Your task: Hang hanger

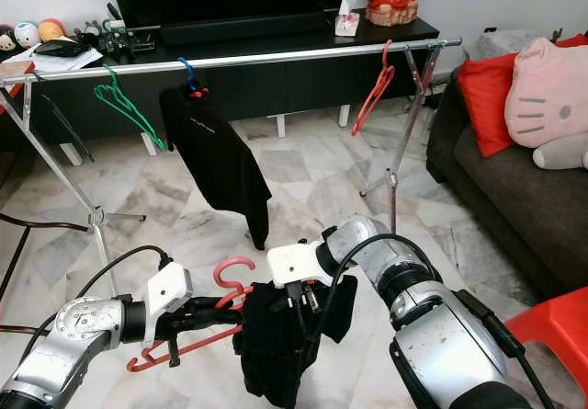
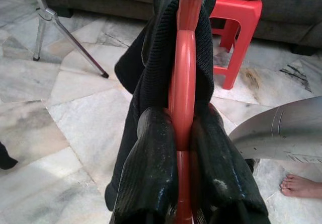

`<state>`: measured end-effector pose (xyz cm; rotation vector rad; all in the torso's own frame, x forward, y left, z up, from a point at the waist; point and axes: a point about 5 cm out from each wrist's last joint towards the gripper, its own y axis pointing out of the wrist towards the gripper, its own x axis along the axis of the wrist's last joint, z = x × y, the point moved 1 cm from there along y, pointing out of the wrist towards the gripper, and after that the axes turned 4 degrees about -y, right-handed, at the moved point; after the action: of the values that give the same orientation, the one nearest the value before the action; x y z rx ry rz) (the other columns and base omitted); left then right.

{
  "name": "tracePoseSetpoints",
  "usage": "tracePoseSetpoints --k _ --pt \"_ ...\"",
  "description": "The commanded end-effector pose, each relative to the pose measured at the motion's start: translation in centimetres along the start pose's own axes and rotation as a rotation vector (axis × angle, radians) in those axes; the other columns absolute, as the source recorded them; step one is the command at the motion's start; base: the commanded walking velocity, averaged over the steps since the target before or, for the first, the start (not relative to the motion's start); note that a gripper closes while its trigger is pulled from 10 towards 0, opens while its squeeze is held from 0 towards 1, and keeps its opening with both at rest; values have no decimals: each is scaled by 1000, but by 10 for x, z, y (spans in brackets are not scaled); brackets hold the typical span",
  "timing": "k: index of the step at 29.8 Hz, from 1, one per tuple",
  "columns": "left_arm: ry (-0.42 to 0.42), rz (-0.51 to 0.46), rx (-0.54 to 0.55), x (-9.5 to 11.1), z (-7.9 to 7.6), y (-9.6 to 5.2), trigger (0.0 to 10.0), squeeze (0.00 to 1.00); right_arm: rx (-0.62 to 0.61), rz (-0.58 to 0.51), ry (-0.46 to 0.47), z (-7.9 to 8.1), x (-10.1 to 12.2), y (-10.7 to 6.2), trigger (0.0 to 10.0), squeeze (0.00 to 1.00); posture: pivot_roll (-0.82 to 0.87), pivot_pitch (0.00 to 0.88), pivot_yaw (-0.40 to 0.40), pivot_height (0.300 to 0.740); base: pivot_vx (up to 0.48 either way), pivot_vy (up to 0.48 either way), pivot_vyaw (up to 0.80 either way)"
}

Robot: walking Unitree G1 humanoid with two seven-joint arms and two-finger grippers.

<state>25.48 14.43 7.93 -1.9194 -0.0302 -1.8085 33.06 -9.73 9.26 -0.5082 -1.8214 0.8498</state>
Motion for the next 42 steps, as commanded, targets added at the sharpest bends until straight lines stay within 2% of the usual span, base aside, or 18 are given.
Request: tracePoseSetpoints --k 1,14,15,17,18,34,40,42 --pt "74 -34 29 16 8 -3 10000 0 19 0 5 1 0 0 0 0 -62 0 29 740 0 0 0" --pt "70 -1 48 13 13 -4 10000 0 8 5 15 1 -3 -3 0 0 -65 0 33 740 0 0 0" --pt "29 14 55 11 15 -4 10000 114 0 5 17 0 -2 -4 0 0 -65 0 35 740 0 0 0" --pt "11 21 58 10 16 -4 10000 114 -3 5 18 -1 -2 -4 0 0 -65 0 35 740 0 0 0" --pt "14 25 57 10 17 -5 10000 1000 -8 5 18 -1 -2 -4 0 0 -62 0 38 740 0 0 0" --pt "6 39 4 11 13 -9 10000 1000 -34 27 33 -1 -8 -9 0 0 -64 0 39 740 0 0 0" --pt "9 49 -17 13 13 -14 10000 1000 -62 97 43 1 -18 -11 0 0 -61 0 39 740 0 0 0" --pt "15 45 23 15 18 -19 10000 1000 -102 117 67 2 -24 -15 0 0 -57 0 36 740 0 0 0"
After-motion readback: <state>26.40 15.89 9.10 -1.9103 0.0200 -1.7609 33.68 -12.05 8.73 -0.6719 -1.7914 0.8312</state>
